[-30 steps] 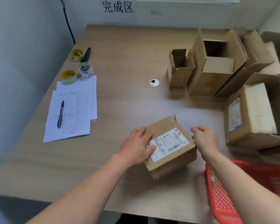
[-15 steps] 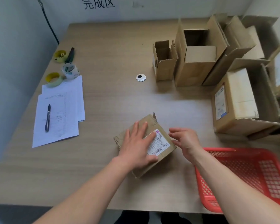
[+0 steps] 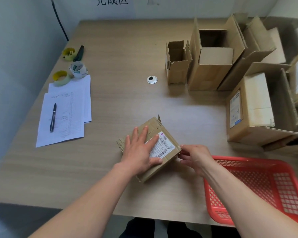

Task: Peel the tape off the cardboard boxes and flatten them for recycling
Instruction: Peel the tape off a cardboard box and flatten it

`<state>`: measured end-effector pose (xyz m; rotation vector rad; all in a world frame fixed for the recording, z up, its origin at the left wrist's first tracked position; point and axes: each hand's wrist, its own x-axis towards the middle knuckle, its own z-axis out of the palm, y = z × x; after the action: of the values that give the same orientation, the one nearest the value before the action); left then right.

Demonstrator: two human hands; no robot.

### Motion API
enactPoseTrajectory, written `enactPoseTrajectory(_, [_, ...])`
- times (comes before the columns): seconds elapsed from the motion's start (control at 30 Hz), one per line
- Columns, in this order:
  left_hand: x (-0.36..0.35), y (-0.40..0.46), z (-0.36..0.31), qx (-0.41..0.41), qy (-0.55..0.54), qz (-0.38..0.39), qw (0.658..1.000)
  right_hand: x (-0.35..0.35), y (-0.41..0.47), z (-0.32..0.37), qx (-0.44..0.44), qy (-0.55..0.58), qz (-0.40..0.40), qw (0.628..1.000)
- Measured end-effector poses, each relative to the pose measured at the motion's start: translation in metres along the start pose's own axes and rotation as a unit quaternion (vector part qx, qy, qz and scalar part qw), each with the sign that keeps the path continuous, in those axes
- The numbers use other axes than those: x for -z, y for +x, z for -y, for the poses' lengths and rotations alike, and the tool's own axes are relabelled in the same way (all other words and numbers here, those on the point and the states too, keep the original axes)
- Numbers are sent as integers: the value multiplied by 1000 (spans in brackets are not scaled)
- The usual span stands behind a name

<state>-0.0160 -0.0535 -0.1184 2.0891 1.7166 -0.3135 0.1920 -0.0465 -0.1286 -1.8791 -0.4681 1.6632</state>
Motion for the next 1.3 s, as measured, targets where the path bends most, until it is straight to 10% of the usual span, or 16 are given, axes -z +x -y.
enactPoseTrajectory(0.27, [-2, -3, 0, -1, -10, -15, 1000, -6, 8, 18, -2, -154, -17, 988])
enactPoseTrajectory(0.67, [-2, -4, 1, 18, -19, 3, 1000, -19, -5, -37, 133, -72, -103, 983])
enactPoseTrajectory(1.3, [1, -4, 3, 14, -28, 12, 999, 5, 4, 6, 121, -224, 63, 965])
